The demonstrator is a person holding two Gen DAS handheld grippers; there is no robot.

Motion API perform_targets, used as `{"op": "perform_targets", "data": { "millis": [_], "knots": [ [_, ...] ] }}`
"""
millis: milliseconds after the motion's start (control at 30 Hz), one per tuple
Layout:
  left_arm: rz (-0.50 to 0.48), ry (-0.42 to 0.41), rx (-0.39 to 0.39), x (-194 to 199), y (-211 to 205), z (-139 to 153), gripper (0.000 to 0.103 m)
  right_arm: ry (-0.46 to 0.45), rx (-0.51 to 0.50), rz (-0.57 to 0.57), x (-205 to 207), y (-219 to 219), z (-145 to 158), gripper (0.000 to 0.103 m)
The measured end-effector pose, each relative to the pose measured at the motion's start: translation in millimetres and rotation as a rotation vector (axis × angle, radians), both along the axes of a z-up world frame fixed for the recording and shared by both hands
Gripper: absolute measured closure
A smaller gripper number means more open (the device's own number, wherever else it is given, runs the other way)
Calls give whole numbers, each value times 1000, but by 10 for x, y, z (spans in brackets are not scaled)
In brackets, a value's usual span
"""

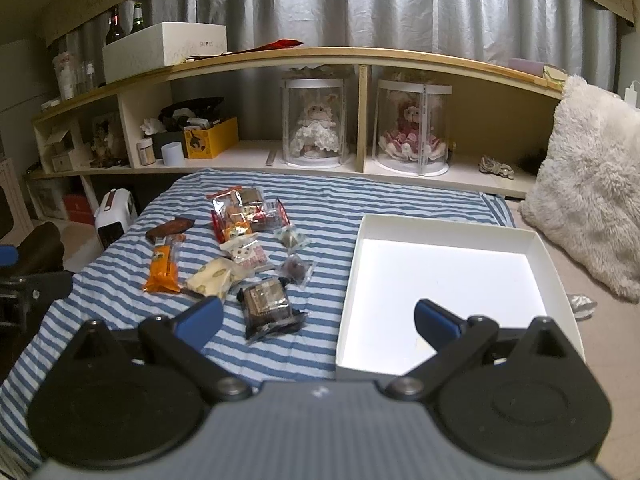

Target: Organize snacks

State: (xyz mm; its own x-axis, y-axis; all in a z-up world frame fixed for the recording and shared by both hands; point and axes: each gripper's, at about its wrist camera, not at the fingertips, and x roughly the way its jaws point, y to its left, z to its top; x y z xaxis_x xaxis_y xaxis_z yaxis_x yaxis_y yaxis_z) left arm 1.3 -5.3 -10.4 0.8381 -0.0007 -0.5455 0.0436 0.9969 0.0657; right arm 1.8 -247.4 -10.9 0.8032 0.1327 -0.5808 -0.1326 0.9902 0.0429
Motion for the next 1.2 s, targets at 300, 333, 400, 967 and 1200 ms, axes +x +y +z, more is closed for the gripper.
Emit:
{"op": "perform_targets", "data": {
  "millis": [300, 333, 400, 967, 1200],
  "knots": [
    [0, 1, 0, 3, 3, 1, 0, 5, 1, 2, 8, 0, 2, 1],
    [0, 3, 0, 1, -5, -10, 0, 6, 2, 4, 8, -3, 2, 1],
    [-1, 5, 2, -4, -9, -25, 0, 6, 3, 6, 4, -6, 2, 1],
    [-3, 12, 3, -4, 18, -29, 0, 7, 2, 8, -1, -5, 7, 1],
    [-2, 15, 5, 13, 23, -26, 0, 13, -1, 13, 4, -13, 1, 1]
  ]
}}
